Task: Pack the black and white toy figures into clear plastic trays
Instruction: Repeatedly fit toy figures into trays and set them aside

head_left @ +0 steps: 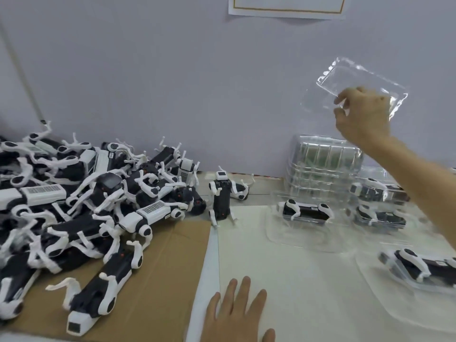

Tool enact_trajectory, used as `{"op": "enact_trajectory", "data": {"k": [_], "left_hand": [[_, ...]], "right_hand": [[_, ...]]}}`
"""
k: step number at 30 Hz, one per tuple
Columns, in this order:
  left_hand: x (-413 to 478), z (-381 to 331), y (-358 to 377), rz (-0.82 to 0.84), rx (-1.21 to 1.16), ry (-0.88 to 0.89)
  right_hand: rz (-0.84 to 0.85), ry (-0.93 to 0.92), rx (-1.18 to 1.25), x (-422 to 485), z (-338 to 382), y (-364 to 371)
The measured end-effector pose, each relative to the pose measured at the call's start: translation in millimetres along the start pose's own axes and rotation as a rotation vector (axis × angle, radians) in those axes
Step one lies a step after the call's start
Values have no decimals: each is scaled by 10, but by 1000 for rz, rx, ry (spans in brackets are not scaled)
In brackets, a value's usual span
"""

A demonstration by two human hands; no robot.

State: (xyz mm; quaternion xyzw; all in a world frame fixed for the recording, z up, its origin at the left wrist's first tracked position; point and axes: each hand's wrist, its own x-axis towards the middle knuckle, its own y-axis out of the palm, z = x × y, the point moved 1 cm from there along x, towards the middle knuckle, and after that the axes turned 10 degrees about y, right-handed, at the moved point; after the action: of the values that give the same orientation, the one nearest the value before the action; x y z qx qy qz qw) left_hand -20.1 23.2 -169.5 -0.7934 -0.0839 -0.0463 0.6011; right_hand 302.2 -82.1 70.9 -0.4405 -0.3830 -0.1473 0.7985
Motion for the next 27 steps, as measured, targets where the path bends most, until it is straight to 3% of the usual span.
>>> {"op": "enact_trajectory", "data": {"k": [1,4,6,7,8,10,12,14,16,21,23,27], "left_hand": [[-9,-10,-16,-20,-47,-16],[-8,73,-88,-105,-209,-67],[-32,29,-160,-277,-671,-151],[-66,16,-236,-434,-796,-221],[-71,50,-277,-479,-811,-276],[-58,202,-278,-604,-1034,-386],[-78,237,-317,-744,-1247,-447],[-113,219,-342,-700,-1328,-359],[-101,176,-339,-598,-1303,-337],[-64,125,-323,-522,-1255,-289],[-88,112,-310,-479,-1229,-260],[-103,91,-256,-480,-1148,-207]], "right_hand": [[-26,-71,89,-151,106,-107],[107,-310,241,-794,308,-407],[205,-437,251,-1343,334,-615],[262,-483,257,-1622,325,-708],[333,-518,254,-1878,312,-790],[590,-556,205,-2307,265,-864],[979,-567,104,-2570,256,-869],[1249,-543,83,-2635,237,-873],[1234,-452,187,-2508,261,-907],[804,-148,581,-1981,475,-770],[796,-68,629,-1811,604,-500],[951,84,621,-1631,870,185]]}}
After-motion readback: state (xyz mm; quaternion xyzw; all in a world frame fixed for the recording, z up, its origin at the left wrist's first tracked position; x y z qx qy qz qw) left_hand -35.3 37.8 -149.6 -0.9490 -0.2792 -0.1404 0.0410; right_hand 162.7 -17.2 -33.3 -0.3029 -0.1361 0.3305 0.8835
